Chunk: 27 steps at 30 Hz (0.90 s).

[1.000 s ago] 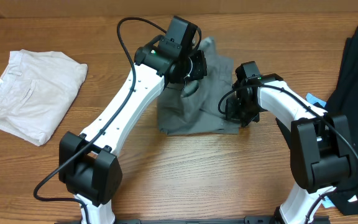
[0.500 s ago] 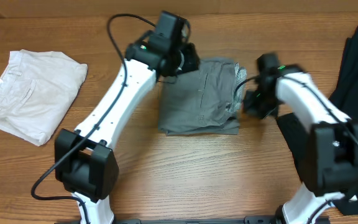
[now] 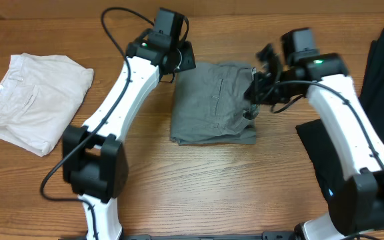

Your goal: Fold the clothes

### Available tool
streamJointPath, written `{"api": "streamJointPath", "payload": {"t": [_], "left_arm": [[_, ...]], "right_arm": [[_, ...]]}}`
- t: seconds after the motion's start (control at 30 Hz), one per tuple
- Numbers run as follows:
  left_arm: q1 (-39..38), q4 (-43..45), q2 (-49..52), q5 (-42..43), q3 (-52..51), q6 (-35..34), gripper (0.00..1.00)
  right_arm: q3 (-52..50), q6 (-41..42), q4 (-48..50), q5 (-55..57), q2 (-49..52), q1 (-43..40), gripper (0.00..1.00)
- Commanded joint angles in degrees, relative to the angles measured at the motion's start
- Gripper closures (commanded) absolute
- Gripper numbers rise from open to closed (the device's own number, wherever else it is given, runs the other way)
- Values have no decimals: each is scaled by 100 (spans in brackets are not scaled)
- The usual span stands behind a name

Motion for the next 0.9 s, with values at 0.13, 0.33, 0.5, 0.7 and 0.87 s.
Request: {"api": "streamJointPath", "payload": {"t": [0.13, 0.33, 0.5, 0.7, 0.87], "left_arm": [[-31, -107, 953, 260, 85, 170, 44], [-31, -820, 1338, 278, 85, 168, 40], [-33, -1919, 1370, 275, 85, 162, 46], [-46, -2717, 1370, 289, 74, -181, 54], [-76, -3397, 1370, 817, 70, -310, 70]], "right_arm": [[-868, -140, 380, -186, 455, 302, 96], [-1910, 479, 1067, 1121, 520, 291, 96], [-2271, 481, 1567, 1379, 520, 291, 91], [-2291, 568, 1827, 1801, 564, 291, 88], [-2291, 586, 1797, 1912, 756, 291, 88]]}}
